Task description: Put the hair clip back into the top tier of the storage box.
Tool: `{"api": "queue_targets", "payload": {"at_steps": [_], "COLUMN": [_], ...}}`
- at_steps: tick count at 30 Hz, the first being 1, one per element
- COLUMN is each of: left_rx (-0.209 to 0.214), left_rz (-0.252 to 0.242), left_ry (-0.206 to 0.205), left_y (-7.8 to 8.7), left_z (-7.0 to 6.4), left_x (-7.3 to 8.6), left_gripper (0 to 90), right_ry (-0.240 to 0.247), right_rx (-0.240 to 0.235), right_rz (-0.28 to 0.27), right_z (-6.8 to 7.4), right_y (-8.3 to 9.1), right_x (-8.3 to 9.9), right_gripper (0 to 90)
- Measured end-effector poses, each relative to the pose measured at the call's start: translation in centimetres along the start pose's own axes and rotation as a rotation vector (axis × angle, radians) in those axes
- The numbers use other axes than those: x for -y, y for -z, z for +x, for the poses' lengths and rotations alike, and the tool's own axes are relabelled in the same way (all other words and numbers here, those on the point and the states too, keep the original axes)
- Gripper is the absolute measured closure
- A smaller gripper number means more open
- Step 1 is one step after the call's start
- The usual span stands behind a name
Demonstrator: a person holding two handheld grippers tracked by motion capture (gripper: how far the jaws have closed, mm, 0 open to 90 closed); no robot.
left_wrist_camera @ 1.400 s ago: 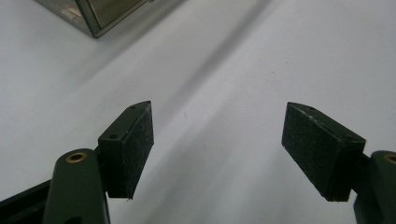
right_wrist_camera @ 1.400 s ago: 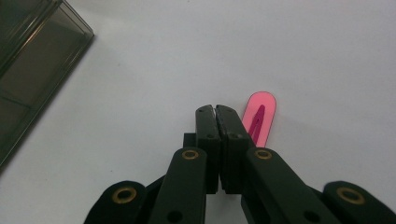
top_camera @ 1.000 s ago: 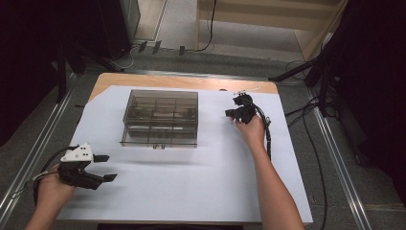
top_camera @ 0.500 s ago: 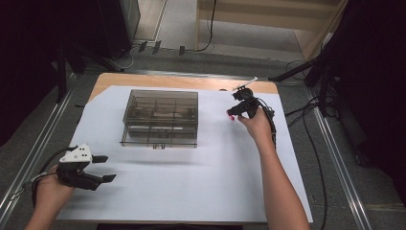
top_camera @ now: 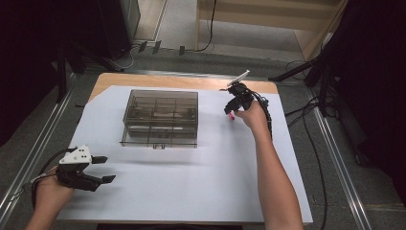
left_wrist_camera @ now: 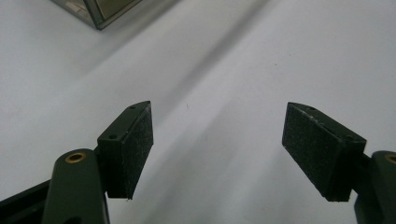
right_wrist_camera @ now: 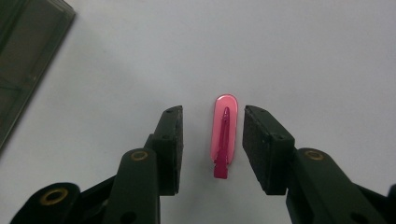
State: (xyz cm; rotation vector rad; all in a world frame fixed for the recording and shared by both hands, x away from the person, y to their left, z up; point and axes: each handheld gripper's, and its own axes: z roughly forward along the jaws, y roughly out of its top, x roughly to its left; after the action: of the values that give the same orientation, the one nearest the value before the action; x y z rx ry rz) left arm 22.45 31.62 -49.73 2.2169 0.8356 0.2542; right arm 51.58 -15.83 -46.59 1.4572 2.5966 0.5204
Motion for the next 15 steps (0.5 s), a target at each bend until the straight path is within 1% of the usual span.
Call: {"api": "queue_targets", "payload": {"at_steps": [1, 2, 4, 6, 7, 9, 10, 11, 15], "left_rx": [-0.003, -0.003, 0.0, 0.002, 0.003, 0.004, 0.004, 0.004, 0.006], "left_rz": [0.0, 0.0, 0.001, 0.003, 0.002, 0.007, 0.009, 0.01, 0.009], "left_ry": [0.008, 0.008, 0.011, 0.005, 0.007, 0.006, 0.007, 0.008, 0.009], "left_y": [0.0, 0.0, 0.0, 0.0, 0.0, -0.1, -0.1, -0.1, -0.1], "left_z": [0.0, 0.0, 0.0, -0.1, -0.2, -0.2, -0.1, -0.1, -0.1], "left_x": [0.1, 0.1, 0.1, 0.0, 0.0, 0.0, 0.0, 0.0, 0.1], "left_gripper": [26.3, 26.3, 26.3, 26.3, 26.3, 26.3, 26.3, 26.3, 26.3], "right_ry": [0.007, 0.007, 0.011, 0.0, 0.0, -0.002, 0.005, 0.018, 0.035], "right_rx": [0.011, 0.011, 0.035, 0.028, 0.041, 0.035, 0.031, 0.044, 0.071], "right_rz": [0.013, 0.013, 0.025, 0.027, 0.032, 0.046, 0.056, 0.052, 0.051], "right_z": [-0.2, -0.2, -0.4, -0.7, -0.7, -0.6, -0.5, -0.4, -0.1], "right_y": [-0.4, -0.4, -0.9, -1.0, -1.2, -1.6, -1.9, -1.9, -2.0], "right_x": [0.1, 0.1, 0.2, 0.2, 0.2, 0.3, 0.4, 0.4, 0.4], "right_gripper": [59.1, 59.1, 59.0, 59.2, 59.4, 59.5, 60.1, 60.9, 62.7]}}
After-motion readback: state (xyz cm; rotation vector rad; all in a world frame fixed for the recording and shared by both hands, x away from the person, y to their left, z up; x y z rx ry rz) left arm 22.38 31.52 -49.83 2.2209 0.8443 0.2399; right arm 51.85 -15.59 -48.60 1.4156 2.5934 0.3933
